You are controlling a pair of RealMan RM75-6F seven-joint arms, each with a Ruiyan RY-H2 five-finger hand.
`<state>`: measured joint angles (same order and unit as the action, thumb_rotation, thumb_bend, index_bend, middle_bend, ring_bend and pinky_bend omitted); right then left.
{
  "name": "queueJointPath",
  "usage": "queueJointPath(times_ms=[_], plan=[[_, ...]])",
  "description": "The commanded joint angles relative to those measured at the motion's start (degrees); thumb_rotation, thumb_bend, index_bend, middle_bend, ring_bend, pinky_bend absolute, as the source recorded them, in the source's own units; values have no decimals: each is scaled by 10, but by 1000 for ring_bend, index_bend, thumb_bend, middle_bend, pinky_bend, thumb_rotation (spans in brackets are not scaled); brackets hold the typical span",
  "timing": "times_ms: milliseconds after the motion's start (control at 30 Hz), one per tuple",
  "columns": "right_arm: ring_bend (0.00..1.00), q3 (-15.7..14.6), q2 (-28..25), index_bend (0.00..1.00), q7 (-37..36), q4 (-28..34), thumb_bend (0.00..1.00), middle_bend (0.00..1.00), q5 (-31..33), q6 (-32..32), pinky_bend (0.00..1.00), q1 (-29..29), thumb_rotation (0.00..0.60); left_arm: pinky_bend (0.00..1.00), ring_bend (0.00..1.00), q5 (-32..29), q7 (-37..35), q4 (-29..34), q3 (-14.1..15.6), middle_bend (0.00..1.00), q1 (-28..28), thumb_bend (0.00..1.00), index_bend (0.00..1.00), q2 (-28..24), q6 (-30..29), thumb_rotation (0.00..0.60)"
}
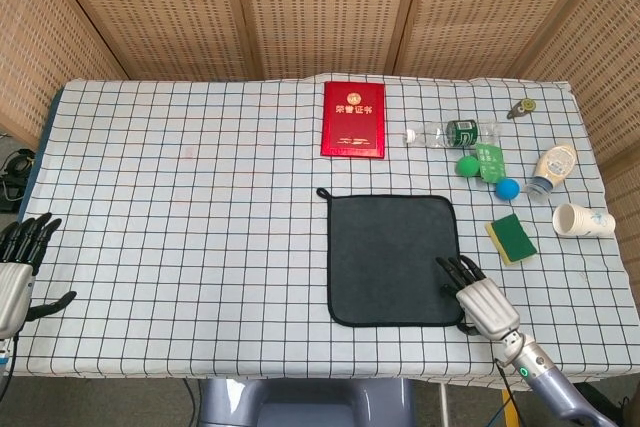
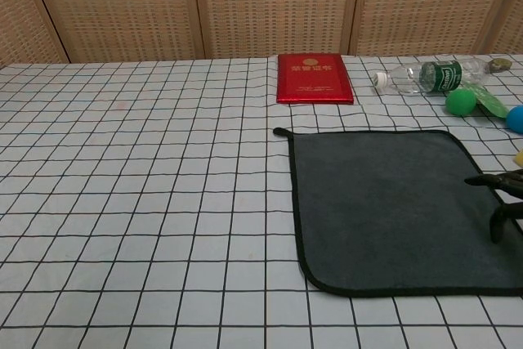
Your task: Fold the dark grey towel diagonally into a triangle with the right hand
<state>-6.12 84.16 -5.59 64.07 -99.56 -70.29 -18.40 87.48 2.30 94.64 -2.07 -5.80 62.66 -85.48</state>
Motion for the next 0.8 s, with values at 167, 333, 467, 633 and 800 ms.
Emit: queueJointPath(times_ms=[167,333,467,633,800], plan=[[0,2,0,434,-6,-2,392,11,6,-3,0,-3,600,0,0,-2,-2,0,-1,0,0,0,0,-1,0,600],[0,3,-1,437,-6,-3,503,16,8,-4,0,-4,600,0,0,-5,-4,0,-2,0,0,0,0,-2,1,600],[0,1,-1,440,-6,-3,544,15,7,-6,0,-5,600,0,0,-4,-4,1,-1,0,-1,0,0,-2,2,600],[0,-1,-3,510,-5,-3,552,16,9,-9,0,-5,600,0,0,-4,-5,1,-1,0,-1,0,0,-3,2,600],[0,-4,-5,543,-3,-5,579,16,10,-8,0,-4,600,0,0,-3,-6,2,-1,0,0,0,0,-4,2,600]])
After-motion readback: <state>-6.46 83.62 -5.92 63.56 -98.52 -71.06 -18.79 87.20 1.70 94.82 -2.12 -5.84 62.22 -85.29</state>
